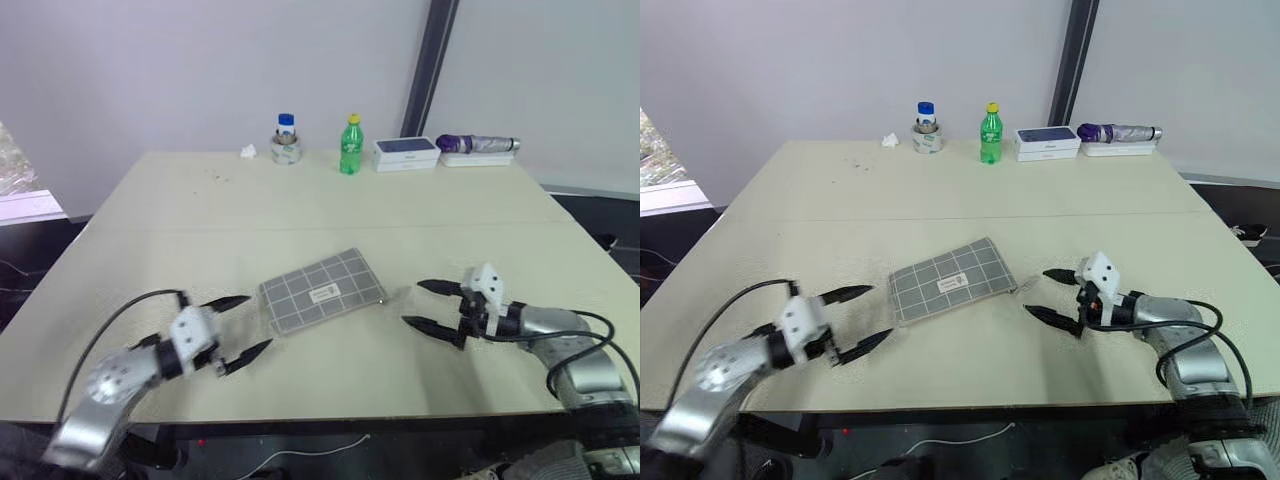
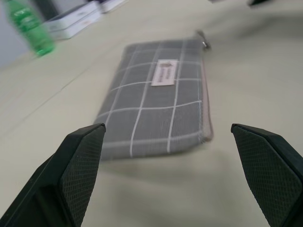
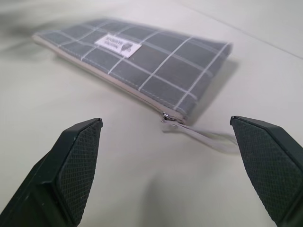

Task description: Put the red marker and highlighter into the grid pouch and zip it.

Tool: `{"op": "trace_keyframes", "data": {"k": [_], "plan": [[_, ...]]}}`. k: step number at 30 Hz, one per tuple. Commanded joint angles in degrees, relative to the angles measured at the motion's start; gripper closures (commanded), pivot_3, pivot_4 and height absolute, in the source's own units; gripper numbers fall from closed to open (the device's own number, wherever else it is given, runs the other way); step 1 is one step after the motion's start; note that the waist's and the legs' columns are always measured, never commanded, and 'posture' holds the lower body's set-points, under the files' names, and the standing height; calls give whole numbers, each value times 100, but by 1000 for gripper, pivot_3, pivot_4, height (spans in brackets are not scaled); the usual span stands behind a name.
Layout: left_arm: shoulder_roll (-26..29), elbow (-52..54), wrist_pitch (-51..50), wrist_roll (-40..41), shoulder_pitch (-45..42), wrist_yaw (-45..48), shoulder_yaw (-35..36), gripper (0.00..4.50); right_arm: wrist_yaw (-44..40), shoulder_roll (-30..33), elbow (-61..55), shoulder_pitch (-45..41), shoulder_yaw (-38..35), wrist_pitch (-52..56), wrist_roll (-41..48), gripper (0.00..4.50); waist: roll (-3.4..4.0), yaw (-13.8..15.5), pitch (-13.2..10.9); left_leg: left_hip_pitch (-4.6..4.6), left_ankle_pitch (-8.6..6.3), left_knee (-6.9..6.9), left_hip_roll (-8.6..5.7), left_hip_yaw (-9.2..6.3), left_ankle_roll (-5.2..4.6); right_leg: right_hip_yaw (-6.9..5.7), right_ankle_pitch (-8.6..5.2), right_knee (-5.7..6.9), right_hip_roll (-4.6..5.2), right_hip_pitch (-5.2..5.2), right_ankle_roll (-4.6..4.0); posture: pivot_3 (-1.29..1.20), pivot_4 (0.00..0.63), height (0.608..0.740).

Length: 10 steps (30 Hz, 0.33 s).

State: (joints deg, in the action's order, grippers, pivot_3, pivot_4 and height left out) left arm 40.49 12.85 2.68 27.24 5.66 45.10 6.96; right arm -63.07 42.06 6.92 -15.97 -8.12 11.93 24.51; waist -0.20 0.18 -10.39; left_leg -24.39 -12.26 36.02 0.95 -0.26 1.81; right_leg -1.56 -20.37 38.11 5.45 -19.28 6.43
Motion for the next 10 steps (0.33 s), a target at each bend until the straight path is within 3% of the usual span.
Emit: {"op": "trace_keyframes", "data": {"k": [1, 6, 10], "plan": [[164, 127, -559, 302, 360, -293, 962, 22, 37, 175, 171, 28, -453, -268, 45, 0, 0, 17, 0, 3, 0, 0, -1, 0, 0, 0, 0, 1, 0, 2, 0, 0, 150, 740], [134, -270, -324, 30, 771, -283, 1723, 22, 121, 208, 809, -74, -606, -558, -109, 0, -1, 28, 1, 4, -2, 1, -5, 5, -3, 1, 0, 1, 0, 2, 0, 0, 150, 740], [173, -717, -92, -251, 691, -289, 1933, 22, 57, 181, 828, -78, -444, -671, -235, 0, 1, 29, 0, 3, -2, -3, -5, 9, -3, 1, 0, 0, -1, -3, -1, 0, 150, 740]]}}
